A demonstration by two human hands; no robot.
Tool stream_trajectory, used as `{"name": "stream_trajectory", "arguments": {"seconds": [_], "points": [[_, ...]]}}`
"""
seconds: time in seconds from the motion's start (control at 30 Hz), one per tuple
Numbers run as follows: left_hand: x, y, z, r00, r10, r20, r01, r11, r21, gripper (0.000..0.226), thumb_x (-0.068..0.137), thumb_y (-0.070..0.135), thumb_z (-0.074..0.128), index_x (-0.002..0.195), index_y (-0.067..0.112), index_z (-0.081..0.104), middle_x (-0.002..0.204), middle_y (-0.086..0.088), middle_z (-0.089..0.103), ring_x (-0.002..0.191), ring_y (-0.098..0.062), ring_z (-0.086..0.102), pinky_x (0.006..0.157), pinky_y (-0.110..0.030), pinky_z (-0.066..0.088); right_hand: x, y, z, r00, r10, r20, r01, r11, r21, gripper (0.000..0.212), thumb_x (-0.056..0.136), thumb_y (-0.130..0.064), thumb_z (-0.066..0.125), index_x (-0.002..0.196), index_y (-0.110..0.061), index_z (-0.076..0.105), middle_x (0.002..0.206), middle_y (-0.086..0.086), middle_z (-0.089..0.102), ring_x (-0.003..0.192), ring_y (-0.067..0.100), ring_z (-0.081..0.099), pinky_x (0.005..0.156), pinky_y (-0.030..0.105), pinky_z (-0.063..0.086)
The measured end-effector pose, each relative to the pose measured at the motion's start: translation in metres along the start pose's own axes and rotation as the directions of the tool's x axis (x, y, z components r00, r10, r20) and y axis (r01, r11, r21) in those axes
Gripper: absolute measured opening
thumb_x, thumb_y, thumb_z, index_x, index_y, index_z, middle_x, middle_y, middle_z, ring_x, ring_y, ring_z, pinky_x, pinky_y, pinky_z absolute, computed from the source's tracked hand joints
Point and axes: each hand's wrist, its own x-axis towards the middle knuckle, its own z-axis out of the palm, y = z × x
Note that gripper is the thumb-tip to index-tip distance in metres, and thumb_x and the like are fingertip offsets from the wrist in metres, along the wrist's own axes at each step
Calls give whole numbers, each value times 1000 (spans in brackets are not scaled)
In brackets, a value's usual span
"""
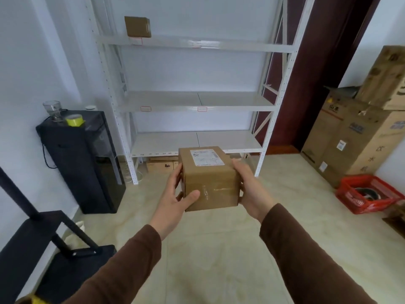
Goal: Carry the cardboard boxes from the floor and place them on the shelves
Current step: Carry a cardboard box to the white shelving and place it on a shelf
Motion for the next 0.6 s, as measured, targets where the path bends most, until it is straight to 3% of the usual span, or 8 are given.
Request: {"name": "stream_trajectory", "arguments": {"seconds": [0.1, 0.2, 0.3, 0.4, 0.5, 0.6], "points": [[66, 6, 1, 996, -86, -37, 85, 996, -36, 81, 82, 47, 78, 151, 47, 36, 150, 19, 49, 141, -5, 45, 119, -42, 37, 75, -5, 2, 999, -39, -27, 41, 996, 80, 51, 95, -51, 58, 135, -20, 62, 132, 2, 71, 112, 11, 69, 95, 44, 58], [131, 19, -4, 980, -194, -54, 181, 967, -182, 66, 88, 72, 54, 149, 46, 46, 150, 16, 56, 143, -11, 44, 121, -45, 30, 143, -18, 13, 995, -95, -19, 97, 988, 123, 39, 100, -38, 58, 132, -15, 58, 112, -4, 76, 92, 3, 71, 81, 33, 55], [191, 24, -20, 970, -226, -94, 189, 935, -300, 46, 101, 58, 44, 140, 40, 60, 142, 12, 65, 135, -11, 54, 113, -41, 42, 205, -26, 33, 982, -188, 6, 186, 979, 86, 43, 95, -42, 61, 134, -23, 56, 120, -6, 71, 106, 13, 65, 88, 35, 52], [244, 19, -41, 960, -213, -182, 159, 949, -274, 49, 102, 43, 52, 150, 42, 44, 139, 10, 67, 126, -15, 62, 98, -33, 54, 260, -36, 63, 965, -260, 40, 257, 964, 68, 51, 89, -44, 60, 135, -24, 54, 124, -6, 69, 107, 12, 65, 86, 29, 50], [297, 9, -71, 956, -176, -236, 125, 969, -215, 59, 102, 41, 54, 156, 47, 32, 141, 9, 63, 126, -19, 60, 105, -41, 51, 319, -42, 93, 958, -280, 65, 276, 959, 62, 48, 89, -44, 59, 134, -27, 55, 125, -7, 70, 112, 14, 65, 91, 33, 52], [353, -3, -110, 952, -145, -268, 93, 976, -198, 57, 103, 38, 54, 154, 49, 33, 140, 9, 63, 125, -19, 60, 105, -42, 51, 381, -46, 126, 955, -281, 95, 278, 960, 40, 48, 88, -47, 60, 134, -32, 57, 132, -4, 68, 122, 20, 62, 103, 43, 49]]}}
